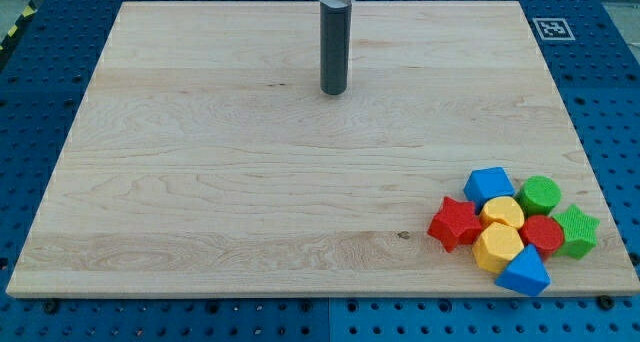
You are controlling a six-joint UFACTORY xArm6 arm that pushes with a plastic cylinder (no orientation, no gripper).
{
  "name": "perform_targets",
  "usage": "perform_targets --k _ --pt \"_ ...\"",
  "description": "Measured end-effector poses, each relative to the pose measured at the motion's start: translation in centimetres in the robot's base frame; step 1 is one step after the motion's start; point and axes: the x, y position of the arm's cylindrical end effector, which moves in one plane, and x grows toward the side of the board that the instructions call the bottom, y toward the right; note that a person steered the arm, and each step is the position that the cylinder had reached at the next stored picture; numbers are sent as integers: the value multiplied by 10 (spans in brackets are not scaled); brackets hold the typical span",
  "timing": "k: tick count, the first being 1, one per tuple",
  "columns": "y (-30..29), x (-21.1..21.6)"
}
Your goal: Place your arm at the bottom right corner of the board
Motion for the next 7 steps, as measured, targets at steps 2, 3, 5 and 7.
perform_targets --k 2,3,5,7 --pt "85 13" --pt "160 44" --pt "281 138" --pt "285 196"
